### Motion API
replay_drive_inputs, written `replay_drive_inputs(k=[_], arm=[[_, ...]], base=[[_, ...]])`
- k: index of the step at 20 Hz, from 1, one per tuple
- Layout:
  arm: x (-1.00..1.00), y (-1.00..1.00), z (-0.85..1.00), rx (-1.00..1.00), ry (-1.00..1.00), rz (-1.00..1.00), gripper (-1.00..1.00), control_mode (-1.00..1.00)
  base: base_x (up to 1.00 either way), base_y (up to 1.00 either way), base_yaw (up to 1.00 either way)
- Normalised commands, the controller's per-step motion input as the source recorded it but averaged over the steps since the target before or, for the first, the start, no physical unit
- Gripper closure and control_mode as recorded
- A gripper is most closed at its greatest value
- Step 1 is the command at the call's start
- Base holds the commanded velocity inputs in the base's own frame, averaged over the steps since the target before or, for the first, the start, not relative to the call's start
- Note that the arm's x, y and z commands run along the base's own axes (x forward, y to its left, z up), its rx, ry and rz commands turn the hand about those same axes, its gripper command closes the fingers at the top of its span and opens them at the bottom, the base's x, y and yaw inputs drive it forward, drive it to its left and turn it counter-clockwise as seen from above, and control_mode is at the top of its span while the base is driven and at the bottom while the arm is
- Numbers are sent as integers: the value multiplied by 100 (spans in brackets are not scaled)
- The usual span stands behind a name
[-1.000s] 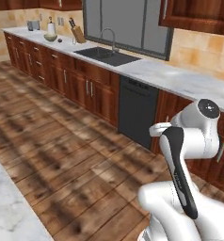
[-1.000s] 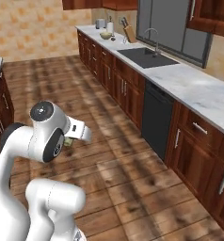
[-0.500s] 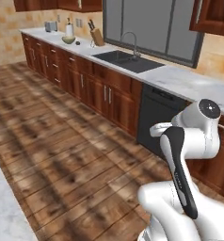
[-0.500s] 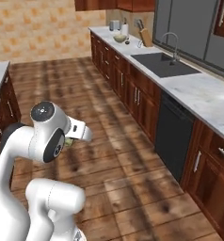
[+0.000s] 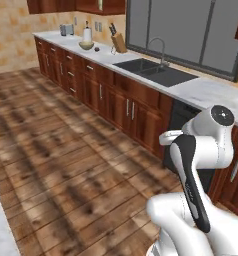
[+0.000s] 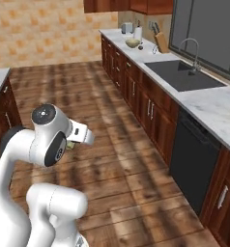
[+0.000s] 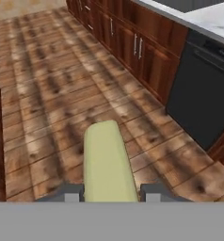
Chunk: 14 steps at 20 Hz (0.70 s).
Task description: Pick the egg and butter from the fridge and place them by the bowl for mixing.
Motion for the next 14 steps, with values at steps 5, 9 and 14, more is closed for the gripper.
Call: replay_drive_inputs(k=[5,9,14], arm=[[0,0,0,0,0,0,100,100],[0,0,0,0,0,0,100,100],[0,0,0,0,0,0,100,100]], base=[[90,0,9],[91,0,8],[91,0,7]])
